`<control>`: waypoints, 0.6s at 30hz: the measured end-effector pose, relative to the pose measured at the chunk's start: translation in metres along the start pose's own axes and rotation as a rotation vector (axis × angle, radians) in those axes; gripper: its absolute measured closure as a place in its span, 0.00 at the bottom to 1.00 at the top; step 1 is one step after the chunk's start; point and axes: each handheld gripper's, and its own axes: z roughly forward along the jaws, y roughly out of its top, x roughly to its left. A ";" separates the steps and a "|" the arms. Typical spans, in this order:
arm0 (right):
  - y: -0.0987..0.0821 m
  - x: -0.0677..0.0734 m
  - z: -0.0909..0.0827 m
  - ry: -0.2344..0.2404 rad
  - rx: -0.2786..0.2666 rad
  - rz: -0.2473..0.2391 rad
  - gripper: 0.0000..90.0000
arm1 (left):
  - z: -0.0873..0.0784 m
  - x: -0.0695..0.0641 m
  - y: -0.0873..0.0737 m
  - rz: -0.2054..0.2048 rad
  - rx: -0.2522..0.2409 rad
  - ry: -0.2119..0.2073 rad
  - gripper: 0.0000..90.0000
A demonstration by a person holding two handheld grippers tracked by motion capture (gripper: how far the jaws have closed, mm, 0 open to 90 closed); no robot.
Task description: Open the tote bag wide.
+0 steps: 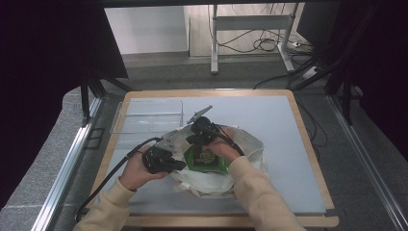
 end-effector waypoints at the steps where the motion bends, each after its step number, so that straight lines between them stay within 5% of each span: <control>1: 0.000 -0.009 0.003 0.012 -0.016 0.022 0.99 | 0.000 0.000 0.000 0.001 0.001 -0.001 0.98; 7: 0.004 -0.028 0.007 0.009 -0.015 0.051 0.99 | 0.002 -0.002 -0.001 0.007 0.016 -0.008 0.98; 12: 0.005 -0.045 0.015 0.023 -0.003 0.103 0.99 | 0.007 -0.006 -0.004 0.049 0.081 -0.040 1.00; 18: 0.004 -0.052 0.017 0.037 -0.002 0.148 0.99 | 0.011 -0.007 -0.009 0.059 0.121 -0.078 1.00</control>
